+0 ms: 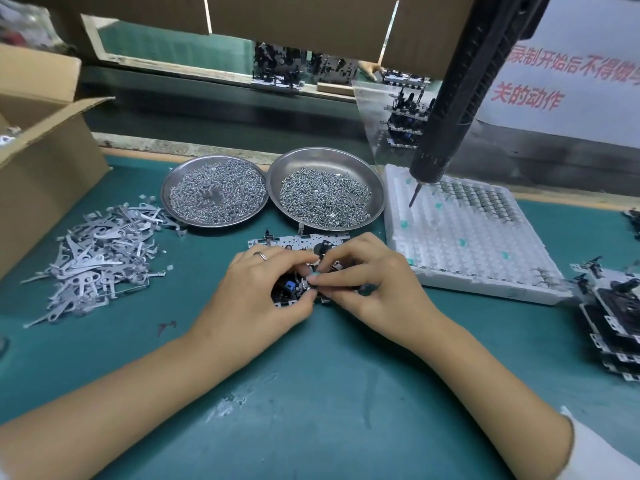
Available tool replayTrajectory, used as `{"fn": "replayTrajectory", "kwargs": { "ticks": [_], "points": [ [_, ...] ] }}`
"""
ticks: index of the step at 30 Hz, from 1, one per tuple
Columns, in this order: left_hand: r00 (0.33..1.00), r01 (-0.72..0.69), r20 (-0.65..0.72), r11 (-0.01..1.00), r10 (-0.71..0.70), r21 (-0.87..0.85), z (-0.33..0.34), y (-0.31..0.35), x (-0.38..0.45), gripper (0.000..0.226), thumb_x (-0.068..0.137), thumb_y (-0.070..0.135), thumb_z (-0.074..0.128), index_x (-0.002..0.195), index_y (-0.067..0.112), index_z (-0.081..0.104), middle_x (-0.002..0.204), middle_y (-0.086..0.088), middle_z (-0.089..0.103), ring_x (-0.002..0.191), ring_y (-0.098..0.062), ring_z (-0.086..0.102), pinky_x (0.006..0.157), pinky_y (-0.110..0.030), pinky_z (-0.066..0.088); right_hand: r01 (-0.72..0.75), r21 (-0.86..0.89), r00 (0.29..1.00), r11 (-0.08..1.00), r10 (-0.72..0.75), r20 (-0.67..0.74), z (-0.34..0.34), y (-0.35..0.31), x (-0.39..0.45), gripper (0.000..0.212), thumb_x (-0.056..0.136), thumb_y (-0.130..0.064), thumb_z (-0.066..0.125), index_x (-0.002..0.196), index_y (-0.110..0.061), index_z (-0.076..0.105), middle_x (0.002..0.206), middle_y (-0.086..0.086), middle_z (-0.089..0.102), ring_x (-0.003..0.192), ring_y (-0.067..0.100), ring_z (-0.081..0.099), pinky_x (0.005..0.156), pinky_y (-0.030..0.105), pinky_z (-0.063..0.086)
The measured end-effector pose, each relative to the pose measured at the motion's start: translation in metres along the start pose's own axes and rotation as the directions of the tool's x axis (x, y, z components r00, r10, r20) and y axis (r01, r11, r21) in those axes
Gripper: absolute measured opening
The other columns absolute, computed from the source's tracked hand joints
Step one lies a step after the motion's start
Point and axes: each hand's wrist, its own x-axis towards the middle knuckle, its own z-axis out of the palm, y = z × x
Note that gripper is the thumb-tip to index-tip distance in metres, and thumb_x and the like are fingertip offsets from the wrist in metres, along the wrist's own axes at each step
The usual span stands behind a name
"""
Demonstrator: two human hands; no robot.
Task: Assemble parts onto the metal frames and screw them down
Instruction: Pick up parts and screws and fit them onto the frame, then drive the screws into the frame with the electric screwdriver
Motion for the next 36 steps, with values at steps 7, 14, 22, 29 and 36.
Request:
{"fn": "replayTrajectory", "kwargs": {
  "ticks": [7, 14, 22, 29, 36],
  "points": [
    [1.000, -0.001, 0.024, 1.000, 0.002, -0.019, -0.002, -0.001, 0.002, 0.022, 0.071, 0.021, 0.073, 0.093, 0.017, 0.074, 0.089, 0.006, 0.070, 0.091, -0.020, 0.061, 0.089, -0.042, 0.045, -0.045, -0.067, 0.742, 0.997, -0.012, -0.670, -0.023, -0.012, 0.012, 0.027, 0.082, -0.005, 0.066, 0.109, -0.003, 0.066, 0.095, 0.003, 0.048, 0.087, 0.012, 0.050, 0.081, 0.022, 0.043],
    [1.000, 0.012, 0.007, 0.998, -0.011, -0.062, -0.002, -0.002, 0.003, 0.025, 0.067, 0.011, 0.083, 0.090, 0.020, 0.076, 0.086, 0.015, 0.068, 0.088, -0.009, 0.058, 0.090, -0.038, 0.045, -0.119, 0.313, 0.736, 0.942, 0.295, -0.609, -0.072, -0.021, 0.078, 0.082, 0.084, -0.026, 0.069, 0.147, -0.018, 0.018, 0.112, 0.005, 0.060, 0.098, 0.012, 0.061, 0.094, 0.037, 0.049],
    [1.000, 0.019, -0.015, 0.994, -0.021, -0.106, -0.002, -0.004, 0.007, 0.024, 0.061, 0.029, 0.070, 0.084, 0.028, 0.076, 0.081, 0.024, 0.066, 0.086, 0.000, 0.054, 0.087, -0.037, 0.046, 0.079, 0.454, 0.700, 0.887, 0.275, -0.659, -0.045, -0.045, 0.096, 0.044, 0.088, -0.018, 0.064, 0.122, -0.023, 0.035, 0.079, 0.007, 0.055, 0.061, 0.026, 0.057, 0.056, 0.037, 0.051],
    [0.999, 0.027, -0.015, 0.992, -0.029, -0.120, -0.002, -0.003, 0.008, 0.023, 0.064, 0.017, 0.082, 0.085, 0.026, 0.076, 0.081, 0.019, 0.069, 0.085, -0.008, 0.059, 0.089, -0.040, 0.045, 0.217, 0.640, 0.772, 0.738, 0.272, -0.575, -0.008, -0.051, 0.069, 0.038, 0.089, -0.007, 0.058, 0.117, -0.009, 0.034, 0.056, -0.003, 0.049, 0.040, 0.021, 0.047, 0.044, 0.025, 0.041],
    [0.999, -0.033, -0.041, 0.997, 0.030, -0.074, -0.002, -0.004, 0.008, 0.019, 0.061, 0.024, 0.071, 0.078, 0.018, 0.076, 0.073, 0.034, 0.053, 0.076, -0.009, 0.054, 0.079, -0.031, 0.044, 0.274, 0.689, 0.797, 0.671, 0.242, -0.554, 0.010, -0.056, 0.064, 0.032, 0.090, 0.005, 0.049, 0.111, -0.007, 0.029, 0.050, 0.001, 0.044, 0.038, 0.029, 0.038, 0.044, 0.024, 0.039]
  ]
}}
